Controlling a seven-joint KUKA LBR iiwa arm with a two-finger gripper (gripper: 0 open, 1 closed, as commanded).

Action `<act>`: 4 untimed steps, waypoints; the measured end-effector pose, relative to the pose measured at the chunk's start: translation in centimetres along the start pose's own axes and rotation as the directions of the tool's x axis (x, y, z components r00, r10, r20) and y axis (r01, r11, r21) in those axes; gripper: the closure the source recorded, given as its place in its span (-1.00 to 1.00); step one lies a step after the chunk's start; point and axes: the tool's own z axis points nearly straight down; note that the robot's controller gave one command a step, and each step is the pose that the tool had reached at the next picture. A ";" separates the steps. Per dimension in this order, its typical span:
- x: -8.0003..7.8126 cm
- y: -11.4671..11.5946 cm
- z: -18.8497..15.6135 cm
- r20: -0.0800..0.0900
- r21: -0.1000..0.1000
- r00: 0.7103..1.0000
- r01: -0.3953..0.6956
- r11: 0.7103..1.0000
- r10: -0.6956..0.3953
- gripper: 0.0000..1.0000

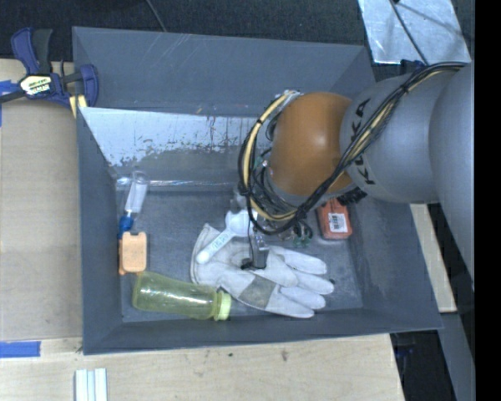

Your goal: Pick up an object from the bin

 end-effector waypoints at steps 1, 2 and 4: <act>-1.9 -1.2 2.1 0.009 -0.002 0.997 -0.076 0.997 0.076 1.00; -1.9 -1.2 2.1 0.009 -0.002 0.997 -0.076 0.997 0.076 1.00; -0.9 -4.3 -14.1 0.002 0.000 0.999 -0.052 0.999 0.052 1.00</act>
Offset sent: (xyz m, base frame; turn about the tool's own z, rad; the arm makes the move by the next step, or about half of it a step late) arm 0.0000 0.0000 0.0000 0.0000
